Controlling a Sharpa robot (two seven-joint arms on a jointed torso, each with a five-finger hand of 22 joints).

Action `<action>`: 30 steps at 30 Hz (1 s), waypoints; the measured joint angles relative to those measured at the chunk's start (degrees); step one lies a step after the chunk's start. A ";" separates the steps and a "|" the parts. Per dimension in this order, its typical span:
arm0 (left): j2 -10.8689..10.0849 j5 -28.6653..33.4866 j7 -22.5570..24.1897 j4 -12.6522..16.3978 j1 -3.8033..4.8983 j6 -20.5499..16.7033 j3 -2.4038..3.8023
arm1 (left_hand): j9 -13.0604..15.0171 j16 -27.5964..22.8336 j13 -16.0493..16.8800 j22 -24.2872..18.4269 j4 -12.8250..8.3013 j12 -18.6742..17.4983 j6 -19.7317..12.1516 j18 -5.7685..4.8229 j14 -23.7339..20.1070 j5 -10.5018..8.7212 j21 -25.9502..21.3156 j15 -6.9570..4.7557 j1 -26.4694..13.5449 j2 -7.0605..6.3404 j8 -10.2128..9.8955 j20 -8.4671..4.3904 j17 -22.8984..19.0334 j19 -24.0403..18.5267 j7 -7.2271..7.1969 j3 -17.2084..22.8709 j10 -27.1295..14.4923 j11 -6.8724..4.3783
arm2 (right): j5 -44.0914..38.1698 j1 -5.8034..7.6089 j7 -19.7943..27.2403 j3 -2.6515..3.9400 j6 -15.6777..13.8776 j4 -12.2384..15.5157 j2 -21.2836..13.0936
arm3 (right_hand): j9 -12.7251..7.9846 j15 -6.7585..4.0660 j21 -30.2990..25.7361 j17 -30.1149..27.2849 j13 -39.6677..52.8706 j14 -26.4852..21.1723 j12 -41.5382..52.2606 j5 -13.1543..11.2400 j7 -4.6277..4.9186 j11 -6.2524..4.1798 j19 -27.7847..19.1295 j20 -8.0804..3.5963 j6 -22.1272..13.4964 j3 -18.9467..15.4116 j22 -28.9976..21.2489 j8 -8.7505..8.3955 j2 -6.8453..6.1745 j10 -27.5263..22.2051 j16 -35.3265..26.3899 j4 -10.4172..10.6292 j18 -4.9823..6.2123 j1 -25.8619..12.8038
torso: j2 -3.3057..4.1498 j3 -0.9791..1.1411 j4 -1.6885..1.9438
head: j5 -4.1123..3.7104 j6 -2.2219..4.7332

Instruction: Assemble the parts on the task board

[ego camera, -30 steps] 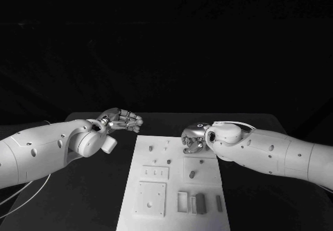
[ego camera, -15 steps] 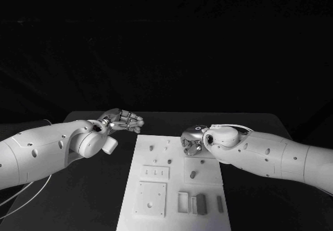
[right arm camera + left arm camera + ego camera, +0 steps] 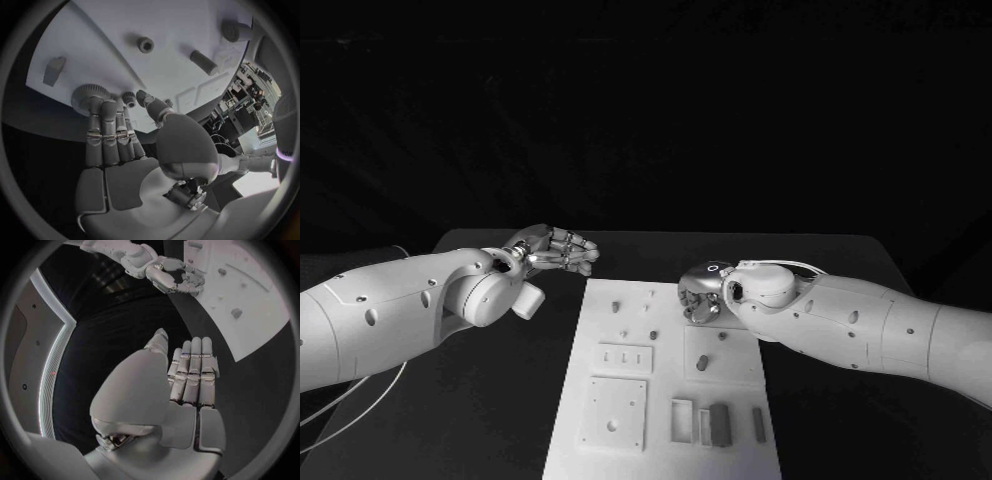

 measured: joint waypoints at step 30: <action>-0.14 -0.13 -0.22 0.16 0.41 0.00 0.09 | -0.04 0.00 0.00 0.04 0.00 0.00 0.00 -0.03 0.00 0.00 -0.19 0.00 -0.22 0.23 -0.18 0.00 0.17 0.00 0.00 0.00 0.00 0.00 | -0.79 -0.70 0.15 0.24 -1.53 -0.15 0.55 | 0.05 -0.46 4.32 -0.32 -1.42 0.46 0.90 -0.89 -1.25 0.30 0.73 -1.31 3.96 -0.25 0.03 1.63 1.84 0.79 4.71 -0.38 -0.40 1.84 | 0.30 -0.02 -0.05 | 0.41 -0.33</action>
